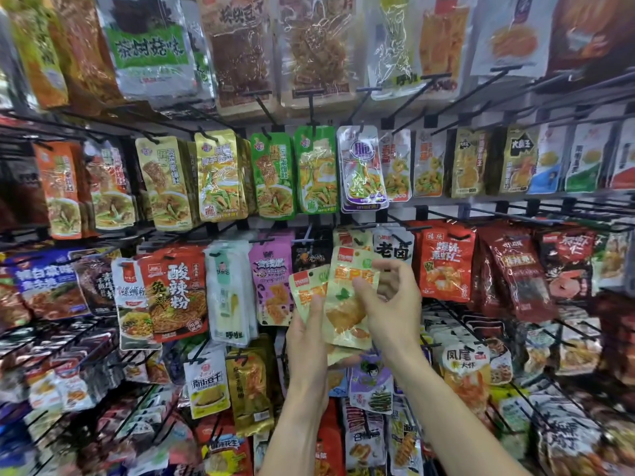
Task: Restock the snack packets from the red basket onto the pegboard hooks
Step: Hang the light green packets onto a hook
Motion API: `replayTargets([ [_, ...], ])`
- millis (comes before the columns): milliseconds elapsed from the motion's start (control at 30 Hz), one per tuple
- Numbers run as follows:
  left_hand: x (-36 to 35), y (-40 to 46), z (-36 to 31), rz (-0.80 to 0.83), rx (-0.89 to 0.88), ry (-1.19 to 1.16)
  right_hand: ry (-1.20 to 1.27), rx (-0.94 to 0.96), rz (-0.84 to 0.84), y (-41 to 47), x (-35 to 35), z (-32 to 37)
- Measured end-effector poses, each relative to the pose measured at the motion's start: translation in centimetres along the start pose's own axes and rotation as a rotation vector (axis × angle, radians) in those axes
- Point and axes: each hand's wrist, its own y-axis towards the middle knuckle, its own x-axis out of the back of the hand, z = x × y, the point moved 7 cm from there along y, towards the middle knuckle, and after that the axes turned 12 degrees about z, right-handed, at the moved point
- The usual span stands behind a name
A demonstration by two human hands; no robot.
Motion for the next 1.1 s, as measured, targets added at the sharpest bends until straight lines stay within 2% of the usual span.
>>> replayTargets([
  [100,1.3,-0.1,-0.2,-0.087,-0.003,-0.03,-0.045,0.057,-0.03,0.9,0.9,0.9],
  [200,2.4,0.2,-0.3,-0.12,-0.042,0.002,-0.104,0.029,-0.031,2.0,1.0,1.0],
  [567,1.7,0.2,-2.4,-0.051,-0.216,0.22,-0.303,-0.09,0.024,5.6,0.1,-0.3],
  [733,1.3,1.0,-2.3,-0.006,-0.173,0.366,-0.443,-0.057,0.064,5.3,0.0,-0.3],
  [800,0.9,1.6,-1.9,0.05,-0.146,0.34,-0.4,-0.03,0.022,3.5,0.6,-0.1],
  [933,-1.5,2.7,-0.9,0.228,-0.089,0.377,-0.025,-0.029,0.071,-0.5,0.7,-0.2],
  [1100,-4.0,2.6,-2.3,0.28,-0.266,0.484,-0.017,0.017,0.022,1.1,1.1,0.1],
])
